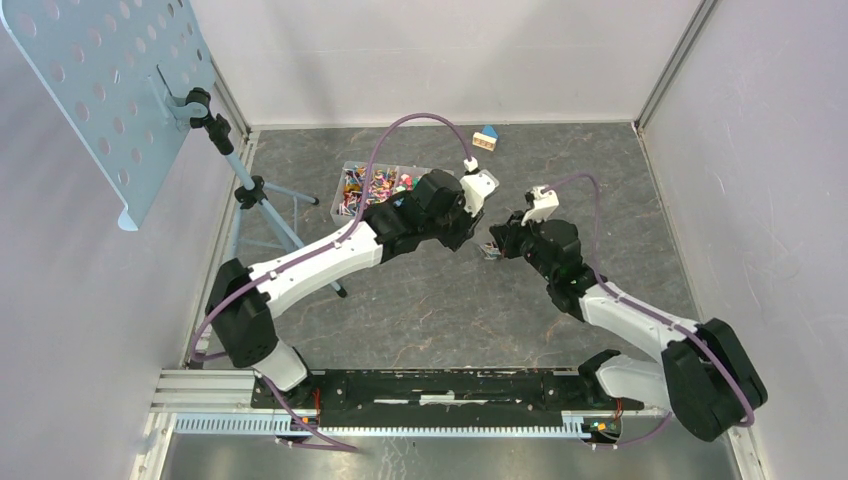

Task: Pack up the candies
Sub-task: Place the fake candies in the packing bottle, then scoop the fake candies from the storage box.

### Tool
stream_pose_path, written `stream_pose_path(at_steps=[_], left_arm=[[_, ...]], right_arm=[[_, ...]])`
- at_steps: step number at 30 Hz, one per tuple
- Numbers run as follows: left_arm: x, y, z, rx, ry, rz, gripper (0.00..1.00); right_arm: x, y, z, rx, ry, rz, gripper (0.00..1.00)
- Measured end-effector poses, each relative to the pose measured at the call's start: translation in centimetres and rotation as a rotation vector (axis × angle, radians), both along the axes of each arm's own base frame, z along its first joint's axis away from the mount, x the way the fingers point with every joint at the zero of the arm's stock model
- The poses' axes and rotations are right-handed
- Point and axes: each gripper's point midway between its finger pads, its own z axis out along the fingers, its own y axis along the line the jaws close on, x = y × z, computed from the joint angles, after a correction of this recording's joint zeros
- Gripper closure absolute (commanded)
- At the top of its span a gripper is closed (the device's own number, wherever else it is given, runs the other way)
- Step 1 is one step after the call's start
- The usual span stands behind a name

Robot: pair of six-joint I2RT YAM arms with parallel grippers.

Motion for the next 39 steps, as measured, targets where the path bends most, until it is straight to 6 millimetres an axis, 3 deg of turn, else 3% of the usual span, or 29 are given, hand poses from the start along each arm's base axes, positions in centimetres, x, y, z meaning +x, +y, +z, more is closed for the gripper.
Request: stream_pose_path(at_steps=[7,10,11,15,19,24,29,32,35,39], left_arm=[[-0.8,1.0,3.2,-0.05,-0.039,0.0,0.98],[-1.8,1.6,4.6,-0.109,-0.076,-0.026,0.98],[-2.4,2.1,4.8,-0.13,-0.092,-0.035,0.98],[-4.4,4.4,5.4,-0.174,-0.172,-0.076,0.98],[-4.8,5.7,6.8,-0.178,-0.251,-0.091,0.98],[-2.7,8.7,6.9,-0.11,-0.296,0.006,0.98],[0.3,13.8,5.5,-0.023,-0.226,0.166,0.98],[2.1,16.1,5.4,0.006,-0.176,0.264,0.98],[3.3,16.7,4.9,0.03,-0.117,0.308,0.98],[4.9,16.1,3.6,0.07,-0.026,0.328,0.98]], right_arm=[[-1.2,-1.1,3.4,0.031,-0.052,-0.017,0.42],[-1.9,-1.9,5.4,0.053,-0.094,-0.036,0.17],[-2.2,-2.2,6.1,0.057,-0.109,-0.039,0.04],[-3.4,-3.2,8.1,0.079,-0.152,-0.058,0.02],[-4.8,-4.4,9.6,0.092,-0.183,-0.08,0.02],[-6.4,-5.7,11.0,0.108,-0.214,-0.102,0.02],[-7.9,-6.7,12.5,0.14,-0.267,-0.11,0.02],[-8.1,-6.9,12.4,0.138,-0.265,-0.114,0.02],[-8.2,-6.9,11.7,0.124,-0.243,-0.114,0.02],[-8.2,-7.0,11.2,0.114,-0.228,-0.114,0.02]])
